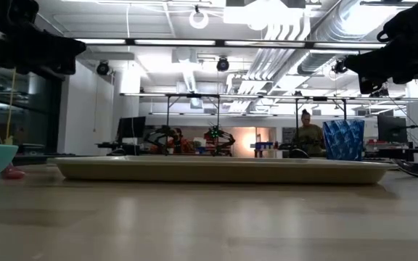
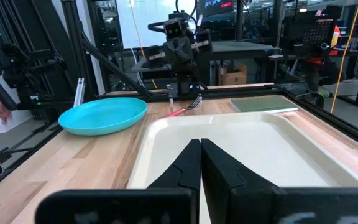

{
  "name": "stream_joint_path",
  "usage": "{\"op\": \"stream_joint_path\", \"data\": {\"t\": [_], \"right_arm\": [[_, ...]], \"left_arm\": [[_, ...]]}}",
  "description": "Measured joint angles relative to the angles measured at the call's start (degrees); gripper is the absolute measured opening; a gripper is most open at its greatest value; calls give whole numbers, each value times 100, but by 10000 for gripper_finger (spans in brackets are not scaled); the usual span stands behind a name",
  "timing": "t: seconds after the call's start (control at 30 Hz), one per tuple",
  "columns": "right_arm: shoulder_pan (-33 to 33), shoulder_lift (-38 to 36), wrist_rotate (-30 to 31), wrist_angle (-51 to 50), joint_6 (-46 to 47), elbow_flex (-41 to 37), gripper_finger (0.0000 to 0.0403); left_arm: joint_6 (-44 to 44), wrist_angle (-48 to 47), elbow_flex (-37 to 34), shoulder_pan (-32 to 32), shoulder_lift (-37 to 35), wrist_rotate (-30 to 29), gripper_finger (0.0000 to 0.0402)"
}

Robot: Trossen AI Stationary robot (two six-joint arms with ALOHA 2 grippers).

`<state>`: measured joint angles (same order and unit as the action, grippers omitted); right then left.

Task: Pick and place plate/cup/fork/spoon on tray
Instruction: Put the blue glass on the top right of the light brown serving tray

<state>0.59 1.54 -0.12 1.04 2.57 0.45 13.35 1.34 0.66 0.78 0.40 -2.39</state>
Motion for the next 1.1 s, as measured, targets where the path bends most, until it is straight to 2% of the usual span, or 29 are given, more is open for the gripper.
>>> {"op": "stream_joint_path", "data": {"t": [0.13, 0.43, 1.1], "right_arm": [[0, 0, 0, -2, 0, 0, 0], [-2, 0, 0, -2, 0, 1, 0], [1, -2, 0, 0, 0, 0, 0]], "left_arm": [[206, 0, 1, 0, 2, 0, 3], [-271, 0, 0, -1, 1, 1, 3], [-269, 0, 0, -1, 0, 2, 3]]}}
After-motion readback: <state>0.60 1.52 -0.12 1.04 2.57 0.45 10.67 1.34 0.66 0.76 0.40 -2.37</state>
